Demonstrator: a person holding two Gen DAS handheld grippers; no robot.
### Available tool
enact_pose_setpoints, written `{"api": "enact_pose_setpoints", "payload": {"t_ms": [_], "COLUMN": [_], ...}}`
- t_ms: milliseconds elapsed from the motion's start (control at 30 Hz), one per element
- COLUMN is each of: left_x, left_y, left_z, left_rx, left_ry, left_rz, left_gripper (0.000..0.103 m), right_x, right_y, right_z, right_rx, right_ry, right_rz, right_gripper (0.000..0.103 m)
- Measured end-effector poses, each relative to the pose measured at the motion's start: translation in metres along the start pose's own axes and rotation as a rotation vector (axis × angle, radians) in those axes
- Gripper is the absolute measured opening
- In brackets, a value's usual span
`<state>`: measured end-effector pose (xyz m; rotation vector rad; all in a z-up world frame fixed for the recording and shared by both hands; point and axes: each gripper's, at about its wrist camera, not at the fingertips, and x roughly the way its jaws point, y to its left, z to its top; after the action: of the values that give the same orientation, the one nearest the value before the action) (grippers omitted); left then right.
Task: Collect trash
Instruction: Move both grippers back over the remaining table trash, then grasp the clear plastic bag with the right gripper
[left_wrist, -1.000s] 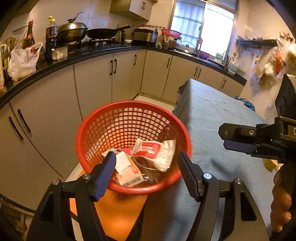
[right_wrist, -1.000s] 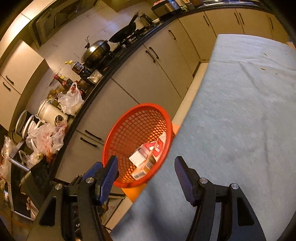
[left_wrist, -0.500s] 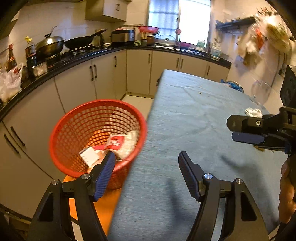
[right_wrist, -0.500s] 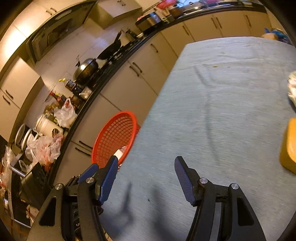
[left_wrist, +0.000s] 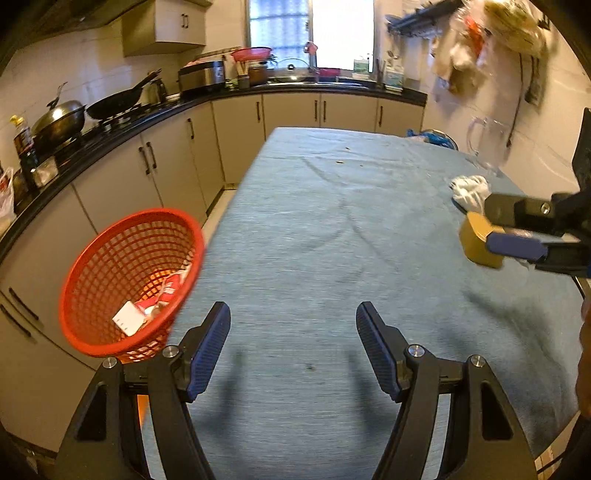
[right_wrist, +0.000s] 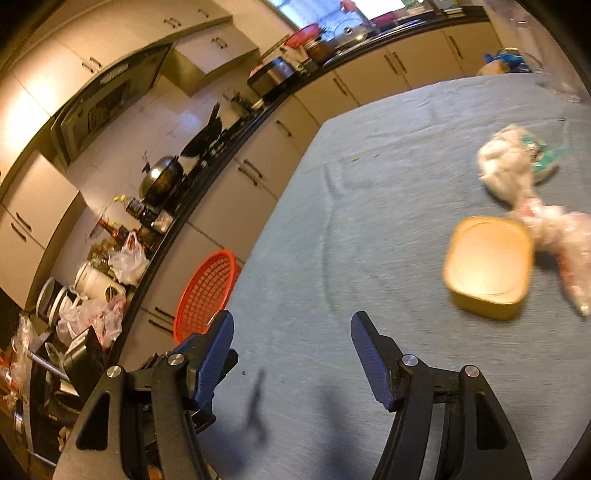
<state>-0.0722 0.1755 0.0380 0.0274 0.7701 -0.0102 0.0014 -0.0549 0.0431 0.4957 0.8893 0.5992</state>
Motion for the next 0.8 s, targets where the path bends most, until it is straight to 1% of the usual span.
{"api": "enact_pose_setpoints", "payload": {"t_ms": [233,500,600,700,800], "left_x": [0.005,0.012,0.015,0.015,0.016], "left_y": [-0.027,-0.054,-0.062,-0.070,-0.077], "left_z": [0.000,-0.001,0.001,0.003,0.005], "left_rx": [0.057,0.109,0.125,0.139,0.154], "left_ry": [0.019,0.045,0.057,0.056,0.057], "left_rz": [-0.015,-0.047,-0.071,-0.087,-0.097], "left_gripper": [0.070,0.070,0.070,0.070,0.070], "right_x": [-0.046,-0.095,-0.102,-0.097,-0.089], "right_y": [-0.041,-0.093,-0.106,-0.117,-0.128], "right_z": [0.004,0.012,0.018,0.026,0.030], "right_rx": [0.056,0.136,0.150,0.171,0.160], "right_ry": [-0.082,-0.178,-0.181,-0.141,-0.125], "right_rz": [-0.047,-0.138,-0.208,-0.269,-0.338], "right_gripper": [0.071,0.071,0.071,0.071,0.071]}}
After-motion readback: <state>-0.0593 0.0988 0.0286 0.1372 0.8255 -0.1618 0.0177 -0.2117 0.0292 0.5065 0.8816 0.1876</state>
